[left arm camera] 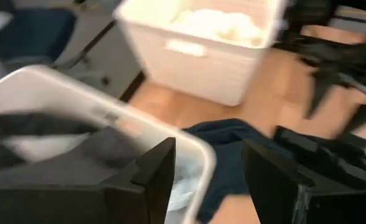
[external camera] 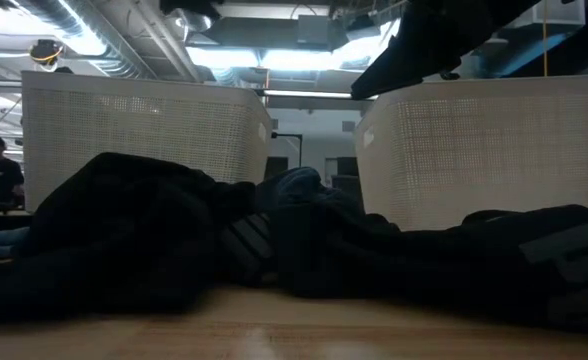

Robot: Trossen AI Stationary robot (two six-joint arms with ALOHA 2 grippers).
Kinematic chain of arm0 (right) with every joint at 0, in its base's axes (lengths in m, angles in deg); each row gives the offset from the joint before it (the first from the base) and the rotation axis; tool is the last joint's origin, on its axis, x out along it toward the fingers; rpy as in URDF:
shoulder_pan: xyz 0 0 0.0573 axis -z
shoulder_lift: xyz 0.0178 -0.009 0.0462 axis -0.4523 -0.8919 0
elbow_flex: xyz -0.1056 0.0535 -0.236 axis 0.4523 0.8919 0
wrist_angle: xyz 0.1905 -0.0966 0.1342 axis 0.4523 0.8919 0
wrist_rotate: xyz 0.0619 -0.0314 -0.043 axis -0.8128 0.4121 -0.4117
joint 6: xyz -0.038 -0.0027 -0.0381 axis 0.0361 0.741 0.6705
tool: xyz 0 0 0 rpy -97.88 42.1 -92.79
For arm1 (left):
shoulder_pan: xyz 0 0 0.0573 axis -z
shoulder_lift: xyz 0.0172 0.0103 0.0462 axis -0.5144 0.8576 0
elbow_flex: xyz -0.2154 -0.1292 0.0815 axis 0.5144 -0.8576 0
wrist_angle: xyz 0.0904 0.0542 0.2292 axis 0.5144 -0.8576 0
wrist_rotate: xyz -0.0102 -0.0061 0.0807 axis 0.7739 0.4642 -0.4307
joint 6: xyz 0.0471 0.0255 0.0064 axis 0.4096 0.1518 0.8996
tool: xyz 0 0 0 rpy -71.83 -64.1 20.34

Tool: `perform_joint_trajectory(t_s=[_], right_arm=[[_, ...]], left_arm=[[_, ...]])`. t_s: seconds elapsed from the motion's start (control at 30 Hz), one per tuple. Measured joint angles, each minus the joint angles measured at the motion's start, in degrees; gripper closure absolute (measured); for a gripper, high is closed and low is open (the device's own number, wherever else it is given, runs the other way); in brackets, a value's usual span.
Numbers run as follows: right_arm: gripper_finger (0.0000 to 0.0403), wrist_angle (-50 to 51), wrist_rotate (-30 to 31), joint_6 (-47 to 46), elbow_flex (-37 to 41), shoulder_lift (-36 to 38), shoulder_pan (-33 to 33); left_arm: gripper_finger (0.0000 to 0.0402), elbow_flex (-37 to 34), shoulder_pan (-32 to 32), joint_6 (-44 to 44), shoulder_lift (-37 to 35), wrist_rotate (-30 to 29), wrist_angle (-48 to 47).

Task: Sort clothes
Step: Put the black short into the left white laundry bin

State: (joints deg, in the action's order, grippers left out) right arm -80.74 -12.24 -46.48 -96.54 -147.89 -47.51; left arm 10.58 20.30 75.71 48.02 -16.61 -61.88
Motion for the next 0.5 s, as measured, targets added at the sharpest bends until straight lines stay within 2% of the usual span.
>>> perform_joint_trajectory(t_s=[0.23,0.5], right_arm=[[0.0133,-0.3,0.0,0.0,0.0,0.0,0.0],[0.0133,-0.2,0.0,0.0,0.0,0.0,0.0]], left_arm=[[0.0231,-3.0,11.8,2.9,3.6,-0.2,8.7],[0.0231,-4.6,20.0,2.9,10.7,-0.9,13.6]])
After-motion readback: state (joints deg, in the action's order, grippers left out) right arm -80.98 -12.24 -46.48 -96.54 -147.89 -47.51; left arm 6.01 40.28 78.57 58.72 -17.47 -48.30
